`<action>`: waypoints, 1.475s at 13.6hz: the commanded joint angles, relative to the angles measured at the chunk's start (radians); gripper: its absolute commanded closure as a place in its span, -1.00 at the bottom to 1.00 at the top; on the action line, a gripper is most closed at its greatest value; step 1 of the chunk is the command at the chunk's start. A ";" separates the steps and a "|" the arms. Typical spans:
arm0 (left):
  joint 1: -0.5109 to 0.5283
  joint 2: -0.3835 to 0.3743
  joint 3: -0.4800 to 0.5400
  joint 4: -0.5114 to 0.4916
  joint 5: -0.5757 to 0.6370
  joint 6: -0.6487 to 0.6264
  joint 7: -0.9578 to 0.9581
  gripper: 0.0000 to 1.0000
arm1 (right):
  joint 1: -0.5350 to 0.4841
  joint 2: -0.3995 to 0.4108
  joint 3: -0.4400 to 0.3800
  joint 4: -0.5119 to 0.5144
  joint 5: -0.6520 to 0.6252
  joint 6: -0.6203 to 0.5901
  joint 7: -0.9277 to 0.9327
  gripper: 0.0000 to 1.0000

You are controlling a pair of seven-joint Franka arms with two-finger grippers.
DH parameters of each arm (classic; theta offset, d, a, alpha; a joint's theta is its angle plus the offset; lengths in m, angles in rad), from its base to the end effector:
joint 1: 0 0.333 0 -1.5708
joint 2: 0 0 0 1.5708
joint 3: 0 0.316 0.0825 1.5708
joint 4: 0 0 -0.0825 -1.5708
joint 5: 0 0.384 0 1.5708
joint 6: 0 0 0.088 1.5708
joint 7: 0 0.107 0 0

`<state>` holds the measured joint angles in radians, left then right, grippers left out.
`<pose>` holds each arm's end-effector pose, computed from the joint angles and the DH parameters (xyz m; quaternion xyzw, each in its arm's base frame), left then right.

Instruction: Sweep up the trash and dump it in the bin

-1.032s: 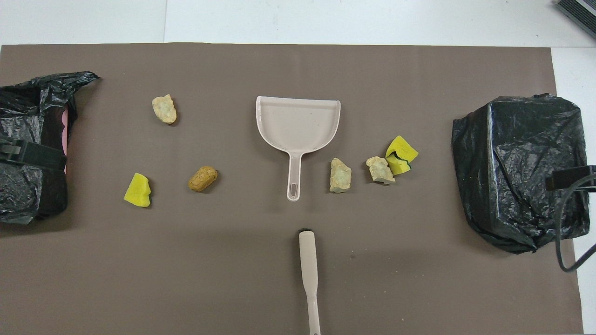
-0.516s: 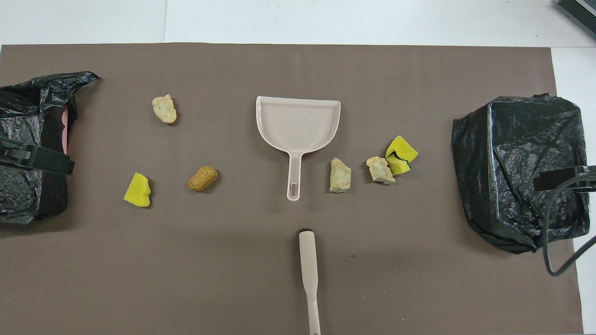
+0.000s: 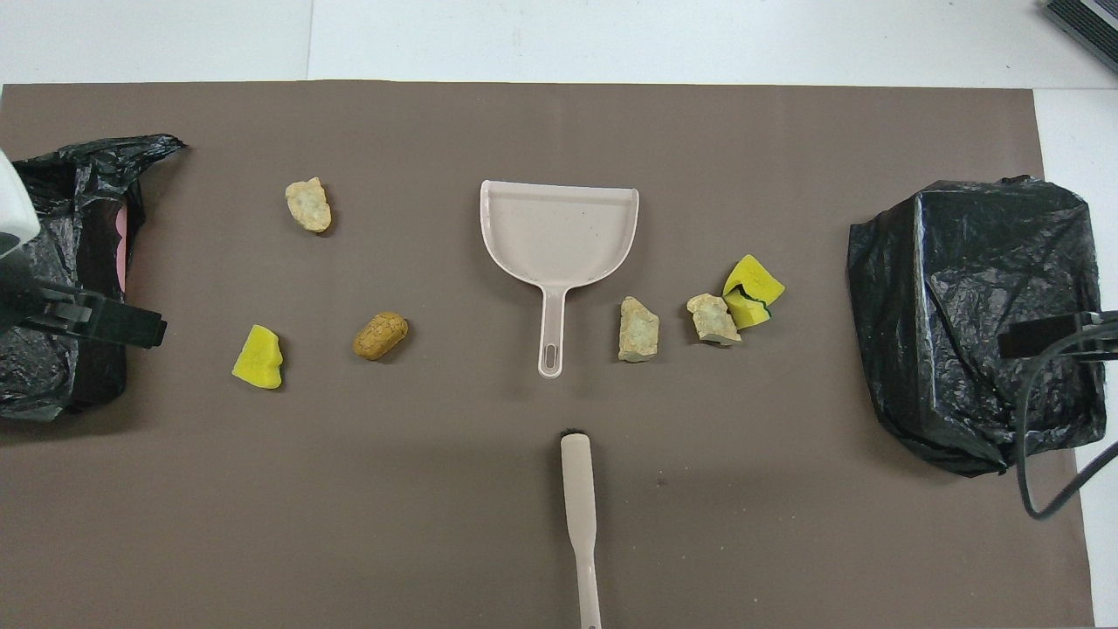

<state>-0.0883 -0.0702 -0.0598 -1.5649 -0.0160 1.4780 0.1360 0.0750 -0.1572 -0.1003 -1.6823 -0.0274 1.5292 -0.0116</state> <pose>0.5168 -0.0803 0.6569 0.9898 -0.1421 -0.0084 0.0058 0.5002 -0.0201 0.6509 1.0000 -0.0068 0.0016 0.0059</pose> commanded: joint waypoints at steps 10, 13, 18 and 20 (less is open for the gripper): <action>0.001 -0.128 -0.248 -0.308 -0.064 0.203 -0.248 -1.00 | -0.064 -0.005 -0.033 0.004 -0.025 0.003 0.008 -1.00; -0.001 -0.146 -0.336 -0.382 -0.087 0.272 -0.337 -1.00 | -0.061 0.002 -0.030 0.024 -0.034 0.000 0.004 -1.00; -0.002 -0.172 -0.480 -0.486 -0.114 0.378 -0.490 -1.00 | -0.035 -0.004 -0.004 0.024 -0.008 -0.006 0.005 -1.00; -0.002 -0.165 -0.546 -0.523 -0.116 0.436 -0.570 -1.00 | -0.035 -0.027 0.027 0.039 -0.020 -0.029 -0.005 -1.00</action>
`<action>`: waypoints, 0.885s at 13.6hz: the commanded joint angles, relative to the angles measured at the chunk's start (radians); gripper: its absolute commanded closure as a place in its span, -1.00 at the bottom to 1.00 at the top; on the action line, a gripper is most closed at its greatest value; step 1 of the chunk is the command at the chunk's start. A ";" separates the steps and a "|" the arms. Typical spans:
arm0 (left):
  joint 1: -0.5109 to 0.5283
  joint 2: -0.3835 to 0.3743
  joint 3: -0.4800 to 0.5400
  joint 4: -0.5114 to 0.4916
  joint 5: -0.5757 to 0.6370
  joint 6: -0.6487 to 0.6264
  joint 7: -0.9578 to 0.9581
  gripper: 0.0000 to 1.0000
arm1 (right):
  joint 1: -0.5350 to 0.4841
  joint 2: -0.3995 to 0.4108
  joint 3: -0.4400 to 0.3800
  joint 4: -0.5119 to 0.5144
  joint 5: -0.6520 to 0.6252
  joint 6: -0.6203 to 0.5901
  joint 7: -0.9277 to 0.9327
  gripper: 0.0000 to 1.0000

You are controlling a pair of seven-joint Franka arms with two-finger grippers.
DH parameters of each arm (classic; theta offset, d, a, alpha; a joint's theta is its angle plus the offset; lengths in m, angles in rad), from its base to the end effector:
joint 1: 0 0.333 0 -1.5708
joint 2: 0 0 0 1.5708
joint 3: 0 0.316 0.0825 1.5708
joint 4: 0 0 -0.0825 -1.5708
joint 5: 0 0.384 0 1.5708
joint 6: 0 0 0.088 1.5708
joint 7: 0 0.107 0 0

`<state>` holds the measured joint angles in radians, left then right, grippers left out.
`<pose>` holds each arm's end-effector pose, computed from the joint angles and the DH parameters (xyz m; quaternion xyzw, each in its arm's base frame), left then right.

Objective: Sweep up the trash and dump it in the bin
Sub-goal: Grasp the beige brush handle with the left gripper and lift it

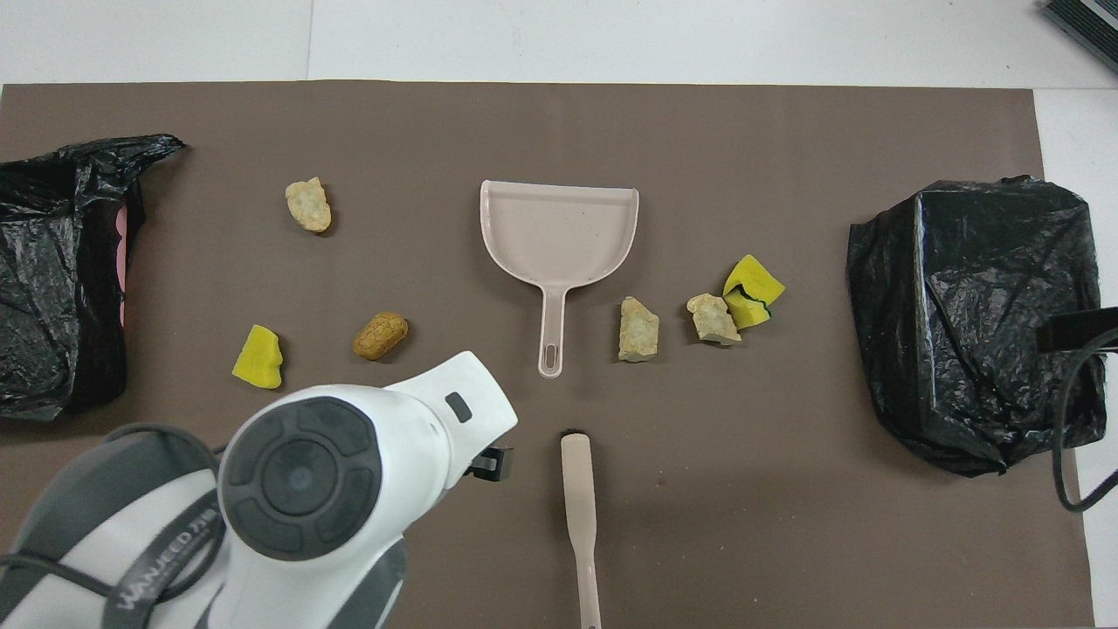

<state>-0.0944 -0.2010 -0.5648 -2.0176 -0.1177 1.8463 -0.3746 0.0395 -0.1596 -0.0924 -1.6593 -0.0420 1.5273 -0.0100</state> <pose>0.3861 -0.3311 0.5244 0.9926 -0.1214 -0.0011 0.0029 0.4984 -0.0353 0.6628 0.9996 -0.0222 0.0130 0.0140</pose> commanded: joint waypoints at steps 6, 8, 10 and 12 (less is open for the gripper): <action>0.002 0.020 -0.256 -0.223 -0.014 0.313 -0.248 -1.00 | -0.015 -0.011 0.008 0.024 0.076 -0.070 0.002 -1.00; 0.001 0.057 -0.323 -0.233 -0.013 0.349 -0.303 -1.00 | -0.021 0.015 0.007 0.058 0.058 -0.082 0.002 -1.00; 0.001 0.098 -0.384 -0.243 -0.013 0.392 -0.369 -1.00 | -0.017 0.012 0.008 0.050 0.059 -0.084 0.004 -1.00; 0.001 0.121 -0.440 -0.263 -0.013 0.421 -0.414 -1.00 | -0.009 0.011 0.008 0.043 0.062 -0.076 0.004 -1.00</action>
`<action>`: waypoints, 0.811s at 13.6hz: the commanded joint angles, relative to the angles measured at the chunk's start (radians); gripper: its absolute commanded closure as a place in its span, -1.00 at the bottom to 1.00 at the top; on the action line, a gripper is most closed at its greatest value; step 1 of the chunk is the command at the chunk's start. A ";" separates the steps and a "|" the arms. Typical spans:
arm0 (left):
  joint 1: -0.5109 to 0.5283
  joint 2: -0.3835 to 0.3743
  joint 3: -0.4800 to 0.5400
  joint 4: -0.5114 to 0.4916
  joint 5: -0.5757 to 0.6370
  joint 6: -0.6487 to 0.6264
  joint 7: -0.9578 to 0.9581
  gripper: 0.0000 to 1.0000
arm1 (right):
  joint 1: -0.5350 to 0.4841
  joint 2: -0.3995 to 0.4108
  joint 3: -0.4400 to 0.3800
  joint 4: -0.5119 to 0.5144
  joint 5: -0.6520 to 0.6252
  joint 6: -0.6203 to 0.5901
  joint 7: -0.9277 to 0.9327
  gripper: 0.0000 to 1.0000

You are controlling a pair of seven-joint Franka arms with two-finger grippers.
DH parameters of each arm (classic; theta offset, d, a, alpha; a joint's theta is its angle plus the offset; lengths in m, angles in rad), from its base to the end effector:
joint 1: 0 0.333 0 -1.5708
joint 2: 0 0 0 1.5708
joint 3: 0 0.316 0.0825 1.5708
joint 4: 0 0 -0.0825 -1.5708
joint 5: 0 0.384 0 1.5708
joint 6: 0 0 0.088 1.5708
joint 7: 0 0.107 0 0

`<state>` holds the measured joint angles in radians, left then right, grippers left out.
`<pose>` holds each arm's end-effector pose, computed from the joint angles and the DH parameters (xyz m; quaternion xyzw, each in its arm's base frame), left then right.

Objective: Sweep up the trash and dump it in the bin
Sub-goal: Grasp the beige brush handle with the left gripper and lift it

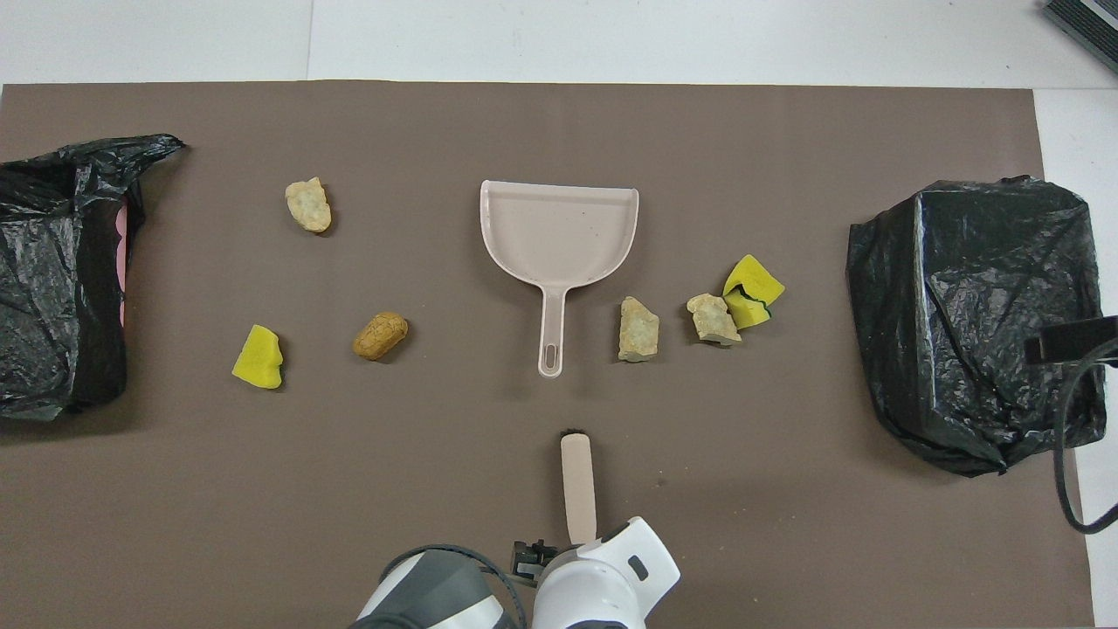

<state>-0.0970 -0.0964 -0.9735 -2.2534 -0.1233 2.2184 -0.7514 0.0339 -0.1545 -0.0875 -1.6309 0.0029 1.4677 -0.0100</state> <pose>0.2404 -0.4550 0.3885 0.9924 -0.1219 -0.0008 0.0147 0.4938 -0.0302 0.6682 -0.9997 0.0211 0.0044 0.0083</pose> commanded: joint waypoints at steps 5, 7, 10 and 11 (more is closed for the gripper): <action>-0.001 0.046 -0.067 -0.044 -0.007 0.050 -0.062 -1.00 | -0.006 0.001 0.005 0.006 0.025 -0.029 0.002 -1.00; -0.003 0.047 -0.068 -0.057 -0.009 0.049 -0.069 -0.92 | 0.000 0.001 0.008 0.006 0.025 -0.026 0.004 -1.00; -0.006 0.067 -0.077 -0.063 -0.009 0.053 -0.091 -0.73 | -0.006 0.003 0.008 0.006 0.026 -0.024 0.002 -1.00; -0.006 0.082 -0.083 -0.063 -0.007 0.056 -0.124 -0.62 | -0.006 0.001 0.009 0.006 0.025 -0.026 0.002 -1.00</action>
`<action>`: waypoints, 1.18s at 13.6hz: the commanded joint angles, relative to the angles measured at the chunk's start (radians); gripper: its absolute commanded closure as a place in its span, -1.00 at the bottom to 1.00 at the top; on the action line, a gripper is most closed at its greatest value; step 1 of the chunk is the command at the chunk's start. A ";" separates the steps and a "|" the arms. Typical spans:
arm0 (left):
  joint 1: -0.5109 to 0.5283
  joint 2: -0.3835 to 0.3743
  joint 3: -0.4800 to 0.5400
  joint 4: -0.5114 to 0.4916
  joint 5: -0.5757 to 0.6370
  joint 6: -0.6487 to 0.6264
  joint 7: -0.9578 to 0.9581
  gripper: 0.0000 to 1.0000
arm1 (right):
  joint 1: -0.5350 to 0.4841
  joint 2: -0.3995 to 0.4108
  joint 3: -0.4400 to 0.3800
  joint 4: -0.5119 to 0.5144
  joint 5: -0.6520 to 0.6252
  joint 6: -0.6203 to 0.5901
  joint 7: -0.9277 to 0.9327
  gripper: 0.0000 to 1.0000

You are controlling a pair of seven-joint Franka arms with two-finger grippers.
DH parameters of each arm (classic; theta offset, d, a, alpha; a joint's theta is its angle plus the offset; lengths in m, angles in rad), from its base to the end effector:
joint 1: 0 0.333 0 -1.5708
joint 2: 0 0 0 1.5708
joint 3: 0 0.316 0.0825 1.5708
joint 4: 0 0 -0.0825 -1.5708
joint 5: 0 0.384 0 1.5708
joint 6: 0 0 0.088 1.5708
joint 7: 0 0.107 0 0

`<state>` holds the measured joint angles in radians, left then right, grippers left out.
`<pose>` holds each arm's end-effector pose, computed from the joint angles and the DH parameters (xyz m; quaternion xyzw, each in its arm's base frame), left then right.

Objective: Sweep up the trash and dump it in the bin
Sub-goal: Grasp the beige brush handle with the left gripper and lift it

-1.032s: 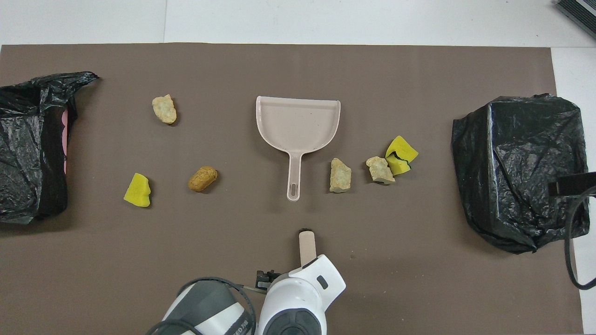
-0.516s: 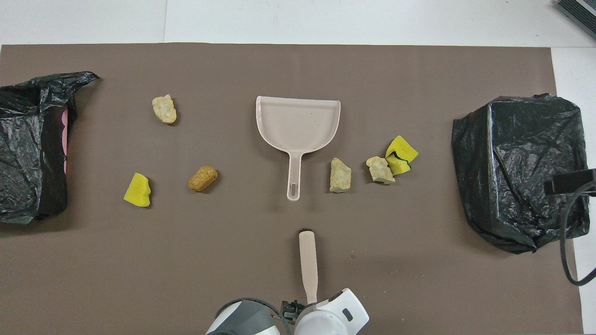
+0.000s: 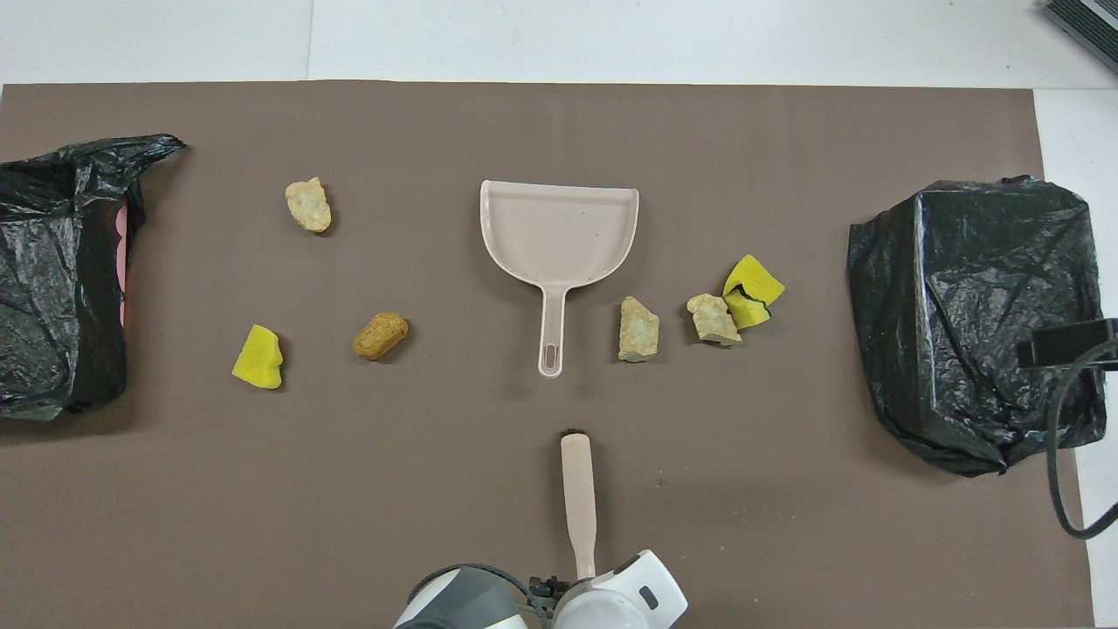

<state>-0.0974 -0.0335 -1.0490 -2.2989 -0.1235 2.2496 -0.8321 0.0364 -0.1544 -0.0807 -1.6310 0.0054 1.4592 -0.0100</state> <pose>0.2050 -0.4632 0.3524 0.9925 -0.1169 -0.0361 0.0050 0.4931 -0.0249 0.6674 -0.9998 0.0163 0.0087 0.0091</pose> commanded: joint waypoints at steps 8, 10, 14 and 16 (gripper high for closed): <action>-0.002 0.037 -0.014 -0.005 0.002 0.030 -0.090 0.97 | -0.007 0.001 0.003 0.006 0.024 -0.022 0.001 -1.00; -0.001 0.024 -0.006 0.010 0.005 0.013 -0.076 1.00 | -0.001 0.001 0.004 0.006 0.024 -0.017 0.002 -1.00; -0.019 -0.075 0.092 0.062 0.005 -0.221 0.009 1.00 | -0.001 -0.002 0.004 0.005 0.024 -0.020 0.002 -1.00; -0.024 -0.175 0.168 0.058 0.004 -0.335 0.101 1.00 | -0.001 -0.002 0.004 0.003 0.024 -0.022 0.002 -1.00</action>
<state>-0.0998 -0.0790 -0.9446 -2.2334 -0.1171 2.0137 -0.8071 0.0376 -0.1544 -0.0768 -1.6310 0.0063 1.4585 -0.0100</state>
